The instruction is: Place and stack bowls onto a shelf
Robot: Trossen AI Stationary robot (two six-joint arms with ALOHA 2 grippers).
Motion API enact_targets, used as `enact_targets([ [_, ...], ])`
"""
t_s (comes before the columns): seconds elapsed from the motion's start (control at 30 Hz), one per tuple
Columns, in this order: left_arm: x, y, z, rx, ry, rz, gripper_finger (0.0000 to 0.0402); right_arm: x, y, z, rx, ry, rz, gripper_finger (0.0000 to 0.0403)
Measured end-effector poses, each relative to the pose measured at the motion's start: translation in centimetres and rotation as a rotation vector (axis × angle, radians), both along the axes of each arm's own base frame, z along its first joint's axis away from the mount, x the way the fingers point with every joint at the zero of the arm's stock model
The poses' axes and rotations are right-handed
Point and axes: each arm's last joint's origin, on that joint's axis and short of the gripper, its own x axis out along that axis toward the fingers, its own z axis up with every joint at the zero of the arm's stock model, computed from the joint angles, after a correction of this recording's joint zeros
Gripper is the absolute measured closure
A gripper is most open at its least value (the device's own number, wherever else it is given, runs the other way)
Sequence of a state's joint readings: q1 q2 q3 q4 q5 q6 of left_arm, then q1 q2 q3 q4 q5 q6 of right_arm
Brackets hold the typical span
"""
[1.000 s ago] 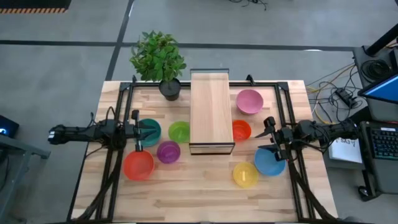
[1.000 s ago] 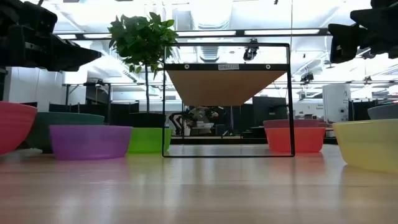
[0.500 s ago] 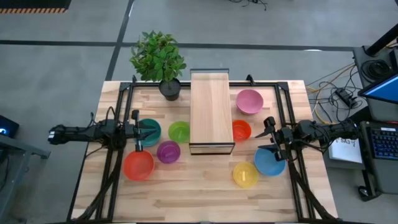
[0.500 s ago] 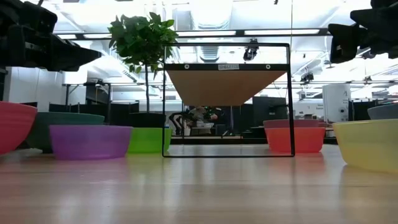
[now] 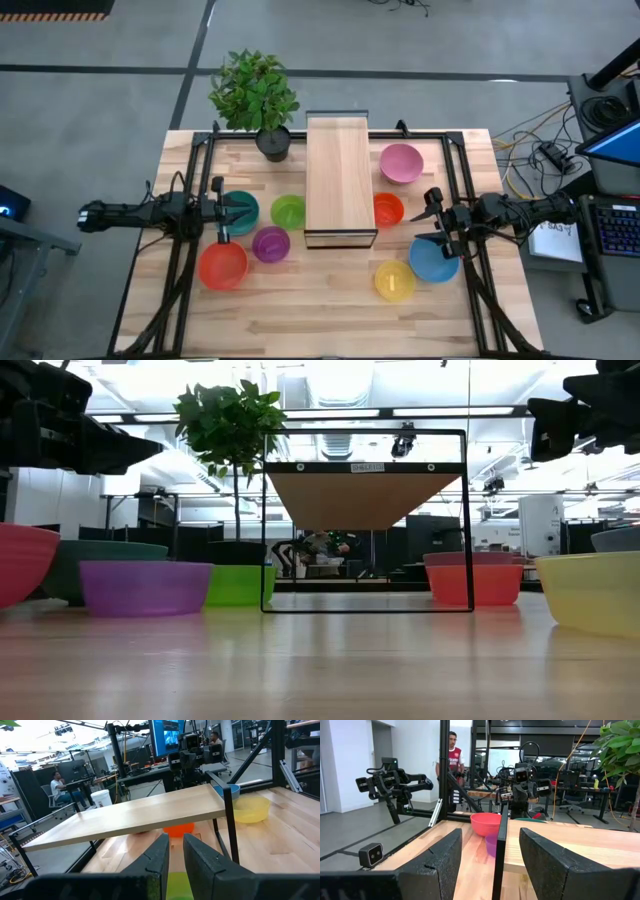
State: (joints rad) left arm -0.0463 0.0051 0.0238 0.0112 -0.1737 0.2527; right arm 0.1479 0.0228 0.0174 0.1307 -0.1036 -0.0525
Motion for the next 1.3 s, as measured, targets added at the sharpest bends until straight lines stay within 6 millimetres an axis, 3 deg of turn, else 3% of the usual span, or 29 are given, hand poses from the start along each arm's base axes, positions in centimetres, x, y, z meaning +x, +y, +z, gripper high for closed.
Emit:
enact_targets([
  [0.57,0.0,0.0,0.0,0.0,0.0,-0.001,0.0361,0.0,0.0,0.0,0.0,0.0,0.0,0.0216],
  [0.73,0.0,0.0,0.0,0.205,0.025,0.008,0.0361,0.0,0.0,0.0,0.0,0.0,0.0,0.0216],
  [0.83,0.0,0.0,0.0,0.228,0.028,0.009,0.0361,0.0,0.0,0.1,0.002,-0.005,0.0,0.0216],
  [0.93,0.0,0.0,0.0,0.21,0.025,0.008,0.0361,0.0,0.0,0.1,0.066,0.008,0.009,0.0216],
  [1.0,0.0,0.0,0.0,0.192,0.02,0.008,0.0361,0.0,0.0,0.1,0.2,0.043,0.027,0.0216],
  [1.1,0.0,0.0,0.4,0.066,-0.041,0.005,0.0361,0.0,0.0,0.2,0.339,0.066,0.032,0.0216],
  [1.3,-0.4,0.0,2.6,-0.629,-0.353,-0.1,0.0361,0.0,0.2,0.4,0.41,0.066,0.065,0.0216],
])
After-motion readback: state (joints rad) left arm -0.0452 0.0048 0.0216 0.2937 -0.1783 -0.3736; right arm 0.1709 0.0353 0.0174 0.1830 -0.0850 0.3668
